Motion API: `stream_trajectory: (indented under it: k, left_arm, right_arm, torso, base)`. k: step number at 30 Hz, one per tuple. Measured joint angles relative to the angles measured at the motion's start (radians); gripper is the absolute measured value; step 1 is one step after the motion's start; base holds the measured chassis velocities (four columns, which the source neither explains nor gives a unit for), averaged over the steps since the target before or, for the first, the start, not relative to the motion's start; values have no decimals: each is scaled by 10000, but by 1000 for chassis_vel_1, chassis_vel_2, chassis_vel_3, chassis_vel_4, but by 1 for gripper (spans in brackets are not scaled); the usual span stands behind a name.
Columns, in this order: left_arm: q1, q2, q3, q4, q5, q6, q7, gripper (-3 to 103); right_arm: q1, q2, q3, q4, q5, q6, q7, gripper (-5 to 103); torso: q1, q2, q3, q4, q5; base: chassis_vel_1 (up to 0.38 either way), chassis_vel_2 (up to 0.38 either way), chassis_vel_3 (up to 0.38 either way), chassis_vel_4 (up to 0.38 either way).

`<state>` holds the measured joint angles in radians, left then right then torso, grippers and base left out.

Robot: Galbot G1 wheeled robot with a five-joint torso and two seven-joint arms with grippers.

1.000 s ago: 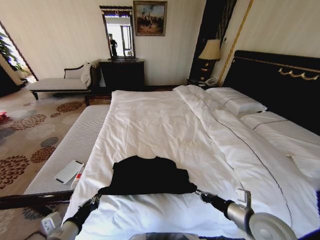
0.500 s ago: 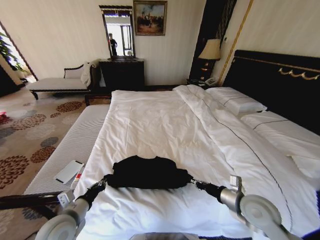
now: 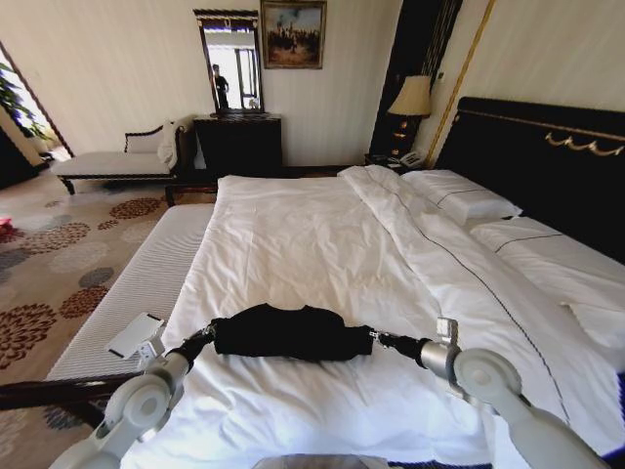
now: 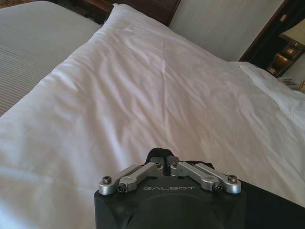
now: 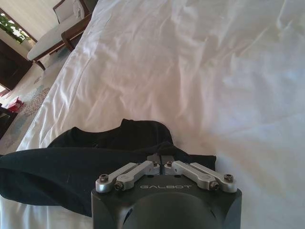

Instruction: Fold the clothes on the bed.

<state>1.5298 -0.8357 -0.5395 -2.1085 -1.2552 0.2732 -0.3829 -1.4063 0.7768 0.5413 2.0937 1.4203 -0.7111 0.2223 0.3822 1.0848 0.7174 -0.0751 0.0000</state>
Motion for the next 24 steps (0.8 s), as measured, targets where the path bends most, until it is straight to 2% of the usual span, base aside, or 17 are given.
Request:
stream_trajectory:
  k: [2,6,11,19,24]
  left_arm:
    - [-482,0,333,476,-21,34,-20,1]
    - [-704,-151,580,828,141,38,46,1]
    - [-1350,-357,1106,1319,306,38,99,1]
    - [-2358,-317,1643,1714,311,26,120,1]
    - [-2745,-304,1875,1974,320,26,177,1]
  right_arm:
    - [871,-54,-616,-684,122,10,82,0]
    - [1256,-79,-823,-1064,183,22,75,0]
    - [1380,-43,-923,-1336,144,42,-7,0]
    - [1417,116,-991,-1536,-106,77,-159,0]
    - [1554,186,-1054,-1715,-272,201,-300,0]
  torso:
    - [0,0,0,-2,0]
    - [-1,0,0,3,0]
    - [-2,2,-1,0,-2]
    - [-2,2,0,-4,0]
    - [-2,2,0,1,0]
  base:
    - [0,0,0,0]
    - [0,0,0,0]
    - [0,0,0,0]
    - [0,0,0,0]
    - [0,0,0,0]
